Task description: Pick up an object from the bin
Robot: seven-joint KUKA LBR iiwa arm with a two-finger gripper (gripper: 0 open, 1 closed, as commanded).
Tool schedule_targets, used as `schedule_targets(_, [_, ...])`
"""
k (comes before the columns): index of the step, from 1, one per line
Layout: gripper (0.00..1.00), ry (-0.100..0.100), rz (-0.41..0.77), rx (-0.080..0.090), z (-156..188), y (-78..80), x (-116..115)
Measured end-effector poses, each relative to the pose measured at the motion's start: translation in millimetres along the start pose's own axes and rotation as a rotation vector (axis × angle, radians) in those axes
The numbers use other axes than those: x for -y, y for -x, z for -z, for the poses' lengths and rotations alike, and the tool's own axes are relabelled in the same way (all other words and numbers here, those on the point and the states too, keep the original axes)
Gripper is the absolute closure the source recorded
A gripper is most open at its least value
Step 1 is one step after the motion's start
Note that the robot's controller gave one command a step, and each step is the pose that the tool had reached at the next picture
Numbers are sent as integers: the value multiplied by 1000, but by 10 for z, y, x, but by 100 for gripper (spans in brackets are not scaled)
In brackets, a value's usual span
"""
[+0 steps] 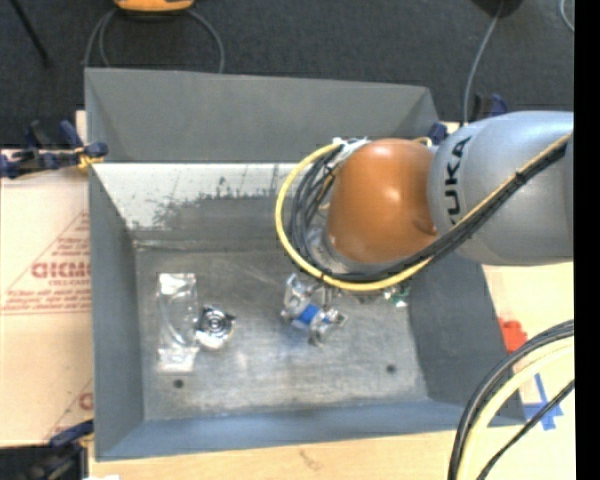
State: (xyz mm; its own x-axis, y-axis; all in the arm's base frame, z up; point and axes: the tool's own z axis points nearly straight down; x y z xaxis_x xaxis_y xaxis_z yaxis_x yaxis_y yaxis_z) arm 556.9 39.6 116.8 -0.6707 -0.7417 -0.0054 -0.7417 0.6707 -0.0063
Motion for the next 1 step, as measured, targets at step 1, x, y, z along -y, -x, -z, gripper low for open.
schedule_targets(1, [100,-2,131,3,1191,-3,136])
